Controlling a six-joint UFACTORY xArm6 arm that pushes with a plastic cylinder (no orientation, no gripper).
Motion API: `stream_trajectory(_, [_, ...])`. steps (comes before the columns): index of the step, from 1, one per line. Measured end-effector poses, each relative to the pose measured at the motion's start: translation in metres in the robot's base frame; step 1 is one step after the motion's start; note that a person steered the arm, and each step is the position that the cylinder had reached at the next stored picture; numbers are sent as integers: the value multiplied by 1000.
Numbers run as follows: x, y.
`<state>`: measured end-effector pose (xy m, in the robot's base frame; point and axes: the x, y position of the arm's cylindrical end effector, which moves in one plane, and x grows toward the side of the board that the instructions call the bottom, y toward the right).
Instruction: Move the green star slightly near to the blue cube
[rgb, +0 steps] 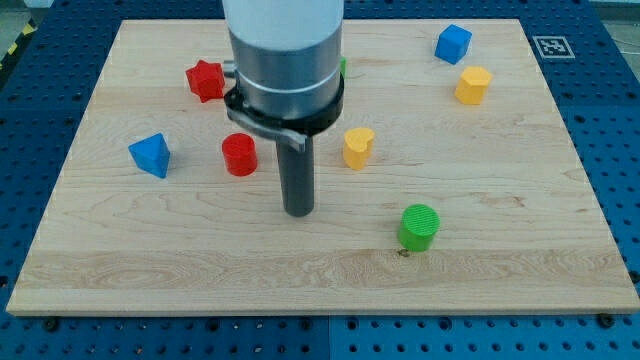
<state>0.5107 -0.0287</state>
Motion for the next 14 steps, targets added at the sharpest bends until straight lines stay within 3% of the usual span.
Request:
stream_trajectory(10, [-193, -23])
stream_trajectory(14, [-208, 13])
